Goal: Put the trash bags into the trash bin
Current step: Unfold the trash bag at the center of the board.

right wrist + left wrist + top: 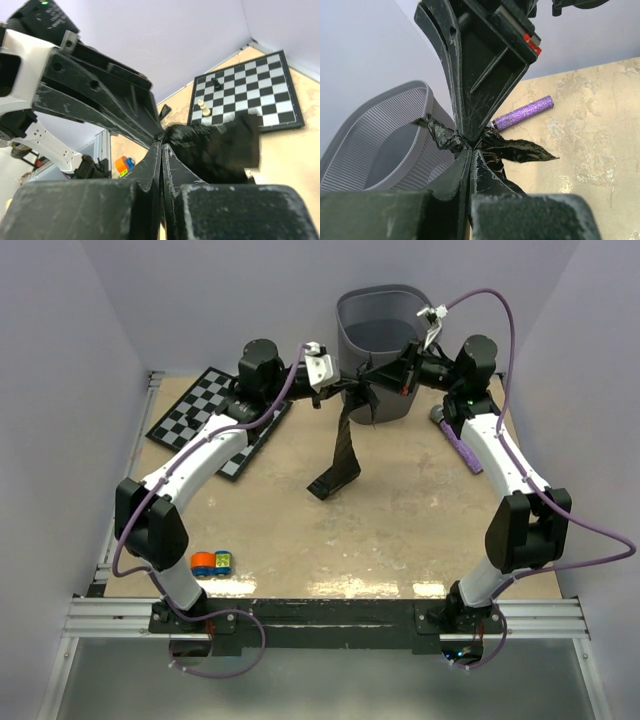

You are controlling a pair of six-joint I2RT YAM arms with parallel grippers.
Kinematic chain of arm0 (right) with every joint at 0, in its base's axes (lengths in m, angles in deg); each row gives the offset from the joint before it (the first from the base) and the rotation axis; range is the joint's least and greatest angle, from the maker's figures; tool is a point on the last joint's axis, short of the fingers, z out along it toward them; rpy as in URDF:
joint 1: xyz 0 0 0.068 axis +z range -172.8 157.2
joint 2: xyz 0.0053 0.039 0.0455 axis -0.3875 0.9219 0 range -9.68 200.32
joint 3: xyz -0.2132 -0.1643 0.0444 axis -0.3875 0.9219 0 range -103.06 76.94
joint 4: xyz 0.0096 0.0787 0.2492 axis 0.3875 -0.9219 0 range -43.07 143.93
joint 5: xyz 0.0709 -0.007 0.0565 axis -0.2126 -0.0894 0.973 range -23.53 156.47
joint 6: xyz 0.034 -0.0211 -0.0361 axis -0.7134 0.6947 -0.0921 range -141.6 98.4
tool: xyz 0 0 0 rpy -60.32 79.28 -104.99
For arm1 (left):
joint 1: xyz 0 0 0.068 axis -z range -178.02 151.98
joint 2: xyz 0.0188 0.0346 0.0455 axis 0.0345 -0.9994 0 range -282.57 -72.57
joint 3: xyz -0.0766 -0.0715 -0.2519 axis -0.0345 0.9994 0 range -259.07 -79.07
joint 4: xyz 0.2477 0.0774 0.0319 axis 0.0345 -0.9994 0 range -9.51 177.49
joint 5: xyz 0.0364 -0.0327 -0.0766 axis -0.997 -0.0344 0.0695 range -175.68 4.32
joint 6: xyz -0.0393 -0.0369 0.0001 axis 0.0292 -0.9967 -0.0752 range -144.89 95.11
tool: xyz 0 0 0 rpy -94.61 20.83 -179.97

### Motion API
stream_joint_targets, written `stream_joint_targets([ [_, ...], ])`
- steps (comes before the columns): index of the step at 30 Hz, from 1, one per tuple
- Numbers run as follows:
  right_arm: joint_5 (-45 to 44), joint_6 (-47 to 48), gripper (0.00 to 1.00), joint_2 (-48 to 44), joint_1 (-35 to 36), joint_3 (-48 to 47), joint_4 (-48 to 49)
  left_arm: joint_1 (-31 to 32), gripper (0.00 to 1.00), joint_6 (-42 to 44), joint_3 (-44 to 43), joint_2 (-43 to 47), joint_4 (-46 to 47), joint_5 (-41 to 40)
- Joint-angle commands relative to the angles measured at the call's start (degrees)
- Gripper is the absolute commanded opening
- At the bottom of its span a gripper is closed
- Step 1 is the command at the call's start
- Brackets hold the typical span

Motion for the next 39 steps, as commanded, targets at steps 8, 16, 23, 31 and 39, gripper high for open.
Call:
stream_joint_targets([
  [8, -3.3, 2.2, 0.00, -3.7, -3.2, 2.8, -2.2, -2.9, 0.00, 0.3, 5.7, 9.3, 5.4, 0.1],
  [16, -14.6, 13.2, 0.00, -4.5, -6.2, 0.6, -14.8, -3.6, 0.00, 2.6, 7.1, 11.2, 2.5, 0.5],
  [23, -26.3, 23.7, 0.00, -7.0, -6.8, -0.1, -22.9, -5.0, 0.00, 3.3, 8.0, 12.5, 0.6, 1.0],
  [31, -31.8, 31.0, 0.00, -9.5, -6.9, -0.1, -28.2, -5.5, 0.00, 2.3, 8.3, 12.9, 1.3, 0.4],
  [39, -39.8, 38.0, 0.00, -11.6, -6.9, -0.5, -31.4, -6.0, 0.00, 3.3, 8.8, 13.6, 0.6, -0.9],
])
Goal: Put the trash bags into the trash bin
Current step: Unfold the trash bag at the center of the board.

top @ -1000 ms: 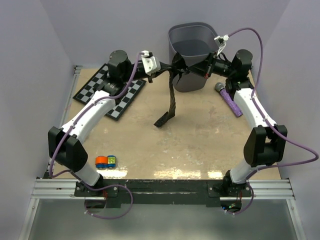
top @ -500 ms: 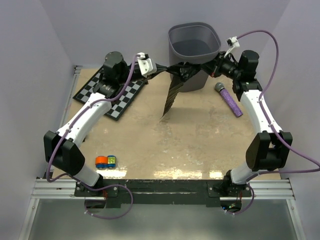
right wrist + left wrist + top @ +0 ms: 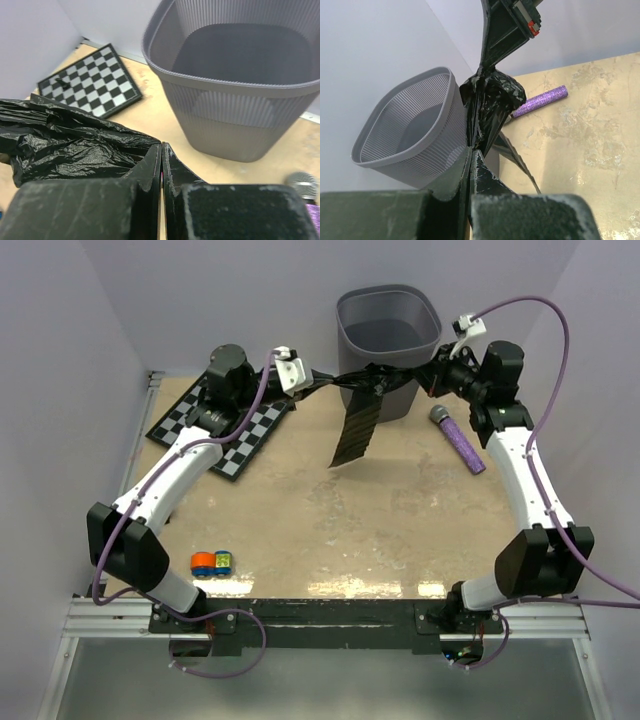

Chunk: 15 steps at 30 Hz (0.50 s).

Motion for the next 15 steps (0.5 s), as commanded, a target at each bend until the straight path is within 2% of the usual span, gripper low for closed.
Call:
stream_joint_targets([
  [1, -8.0, 6.4, 0.00, -2.2, -1.1, -2.3, -2.0, -1.4, 0.00, 1.9, 0.5, 3.4, 1.2, -0.6],
  [6, -2.0, 6.6, 0.00, -3.4, -1.1, -3.0, -0.9, -1.4, 0.00, 3.4, -0.3, 2.8, -2.5, -0.5],
  [7, -2.1, 6.3, 0.00, -3.4, -1.1, -3.3, -0.8, -1.4, 0.06, 3.6, -0.7, 2.5, -4.1, 0.1],
  [9, -4.3, 9.5, 0.00, -3.4, -0.7, -4.5, -1.8, -1.4, 0.10, 5.8, -2.7, 1.8, -7.9, 1.8],
  [12, -4.7, 12.7, 0.00, -3.4, -0.3, -6.5, -3.1, -1.4, 0.24, 2.7, -3.9, 1.5, -10.9, 1.1],
  [13, -4.1, 13.2, 0.00, -3.2, 0.0, -7.3, -3.3, -1.4, 0.31, -0.3, -4.0, 1.4, -9.6, 0.5],
  [15, -3.6, 13.3, 0.00, -3.1, 1.4, -8.4, -3.2, -1.3, 0.37, -9.0, -3.4, 1.1, -2.0, -0.9],
])
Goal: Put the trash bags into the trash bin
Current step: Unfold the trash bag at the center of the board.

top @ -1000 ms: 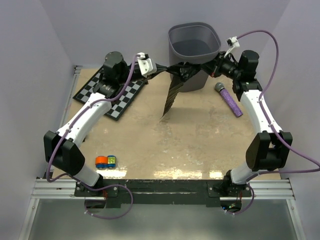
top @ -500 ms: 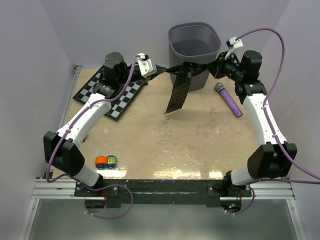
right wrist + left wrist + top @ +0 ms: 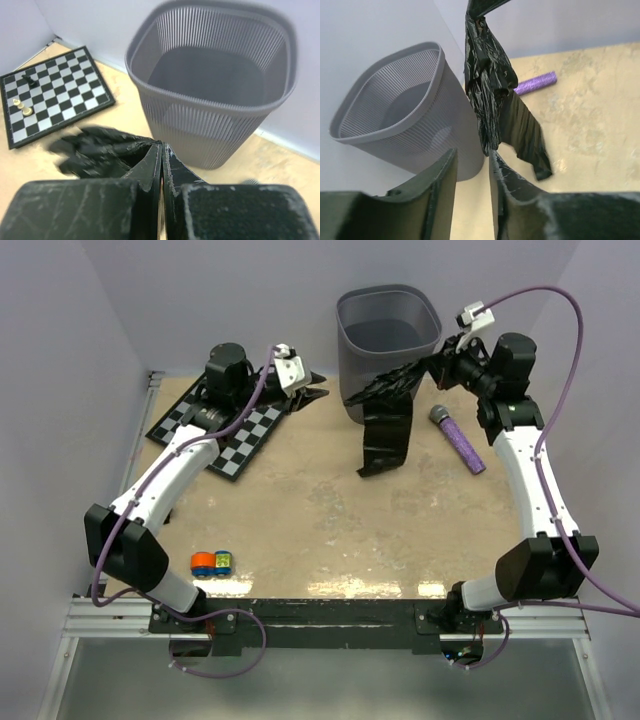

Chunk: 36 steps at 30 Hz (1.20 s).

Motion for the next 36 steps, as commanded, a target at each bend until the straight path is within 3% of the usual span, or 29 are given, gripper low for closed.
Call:
stream_joint_targets([
  [1, -0.3, 3.4, 0.00, -1.8, 2.4, -4.8, 0.6, 0.2, 0.38, -14.7, -2.4, 0.4, 10.6, -1.9],
  [7, 1.5, 0.8, 0.00, -1.7, 5.2, -5.3, 1.7, 6.2, 0.42, -25.5, -3.0, -4.3, 20.6, -11.6],
  [12, 2.1, 1.2, 0.00, -1.9, 7.7, -5.6, 1.0, 9.9, 0.44, -25.7, -5.2, -8.1, 27.0, -17.4],
  [22, 3.0, -0.7, 0.00, -2.9, 8.9, -3.0, 2.1, 11.3, 0.50, -27.0, -8.9, -11.6, 28.9, -17.0],
  [36, 7.8, -3.2, 0.00, -3.9, 9.2, -2.5, 2.8, 12.1, 0.51, -19.4, -13.9, -17.5, 24.5, -22.9],
])
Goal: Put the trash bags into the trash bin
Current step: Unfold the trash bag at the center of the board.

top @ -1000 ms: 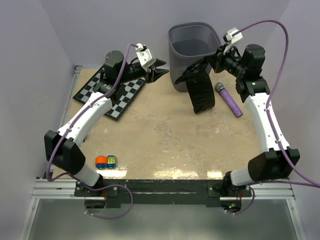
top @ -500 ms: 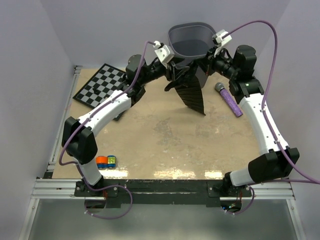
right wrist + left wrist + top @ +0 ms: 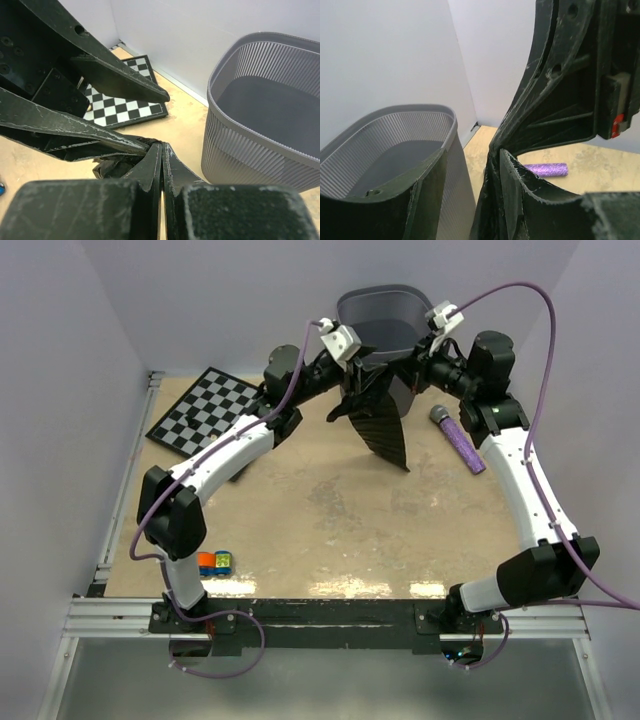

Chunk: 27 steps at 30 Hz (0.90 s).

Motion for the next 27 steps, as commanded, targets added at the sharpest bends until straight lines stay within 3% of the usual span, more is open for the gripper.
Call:
stream_joint_targets([
  [1, 2.0, -2.9, 0.00, -3.4, 0.3, -0.1, 2.6, 0.2, 0.50, 4.8, -2.0, -0.8, -0.6, -2.8],
  [11, 6.6, -8.2, 0.00, -3.4, -1.1, 1.0, 6.0, 0.0, 0.50, 13.9, 6.3, 1.8, 0.0, -4.2],
  [21, 11.1, -11.3, 0.00, -3.7, -3.7, 0.9, 7.2, -0.6, 0.47, 16.3, 11.3, 2.8, 0.1, -8.9],
  [25, 10.9, -11.9, 0.00, -4.3, -6.3, 1.5, 7.4, -2.0, 0.39, 14.6, 12.9, 3.8, -1.4, -7.2],
  [27, 9.0, -10.9, 0.00, -4.8, -7.0, 1.7, 6.7, -2.5, 0.24, 14.0, 14.0, 4.9, -2.1, -5.8],
])
